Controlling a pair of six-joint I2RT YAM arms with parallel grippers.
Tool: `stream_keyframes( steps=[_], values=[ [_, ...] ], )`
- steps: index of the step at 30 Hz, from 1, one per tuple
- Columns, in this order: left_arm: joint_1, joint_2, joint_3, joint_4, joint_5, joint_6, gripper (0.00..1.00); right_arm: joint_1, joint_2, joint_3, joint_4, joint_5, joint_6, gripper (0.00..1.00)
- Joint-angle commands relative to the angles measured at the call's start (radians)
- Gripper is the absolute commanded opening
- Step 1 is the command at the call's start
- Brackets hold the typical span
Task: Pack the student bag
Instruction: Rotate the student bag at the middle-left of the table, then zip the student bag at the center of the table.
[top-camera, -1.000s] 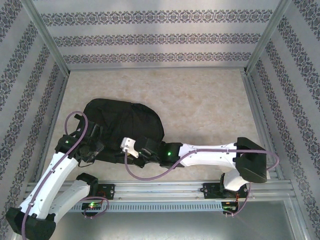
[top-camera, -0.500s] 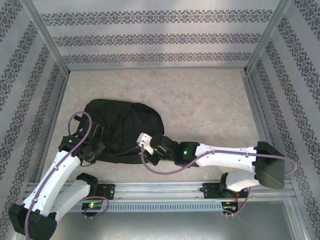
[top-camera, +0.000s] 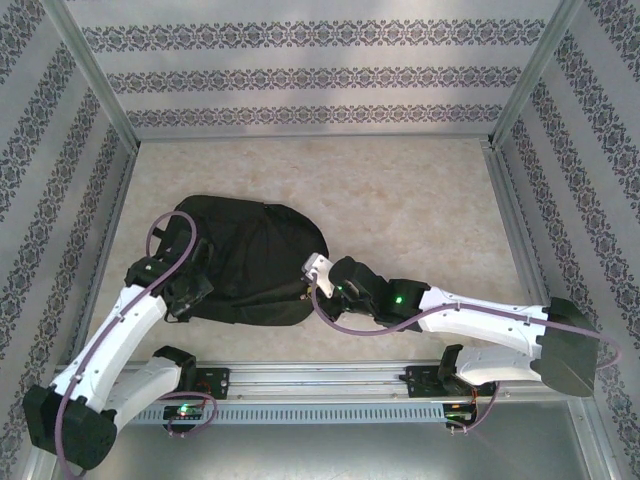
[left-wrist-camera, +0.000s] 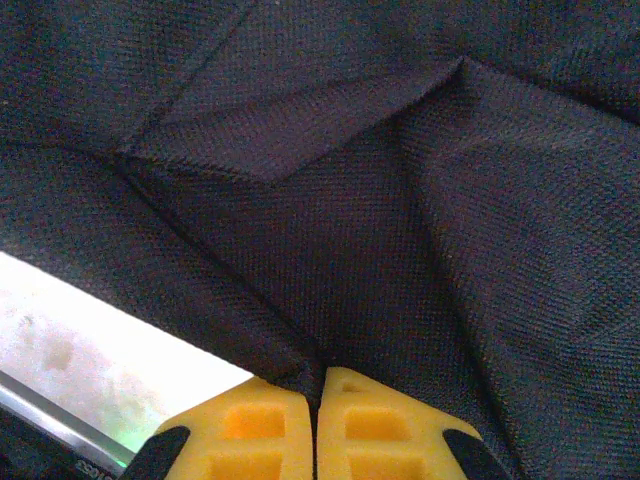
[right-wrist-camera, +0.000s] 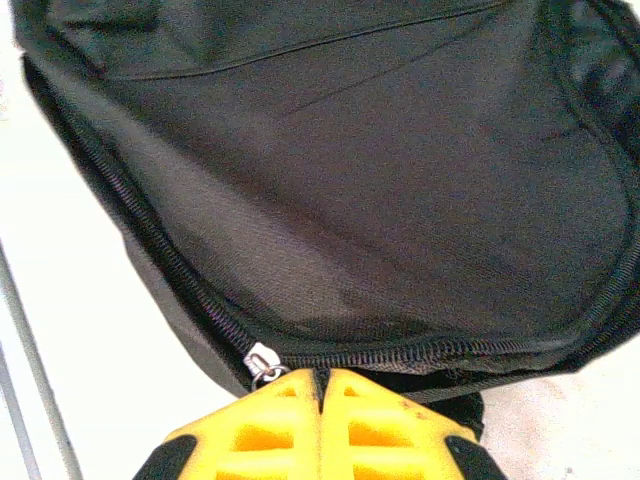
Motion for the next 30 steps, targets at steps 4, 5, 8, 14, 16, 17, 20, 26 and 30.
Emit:
stream_keyframes(
  steps=[4, 5, 8, 14, 16, 17, 20, 26, 30],
  values=[
    [0.014, 0.165, 0.147, 0.171, -0.051, 0.182, 0.15, 0.043, 0.003, 0.013, -0.019, -0.142, 0.018, 0.00],
    [0.013, 0.196, 0.172, 0.181, -0.047, 0.196, 0.19, 0.050, 0.015, 0.023, -0.017, -0.154, 0.018, 0.00],
    [0.012, 0.281, 0.247, 0.218, -0.039, 0.242, 0.43, 0.064, 0.063, 0.061, 0.004, -0.177, 0.023, 0.00],
    [0.008, 0.321, 0.337, 0.198, 0.010, 0.214, 0.68, 0.068, 0.159, 0.129, 0.106, -0.208, 0.073, 0.00],
    [0.003, 0.292, 0.318, 0.172, 0.049, 0.155, 0.69, 0.070, 0.197, 0.160, 0.119, -0.229, 0.084, 0.00],
    [0.000, 0.270, 0.302, 0.157, 0.072, 0.126, 0.69, 0.070, 0.214, 0.174, 0.123, -0.235, 0.085, 0.00],
    [-0.009, 0.192, 0.246, 0.091, 0.124, 0.042, 0.67, 0.070, 0.249, 0.199, 0.138, -0.247, 0.089, 0.00],
    [-0.010, -0.024, 0.084, 0.019, 0.258, -0.125, 0.58, 0.069, 0.291, 0.221, 0.165, -0.276, 0.119, 0.00],
    [-0.024, -0.096, -0.039, 0.088, 0.374, -0.223, 0.46, 0.069, 0.299, 0.221, 0.172, -0.278, 0.127, 0.00]
  ],
)
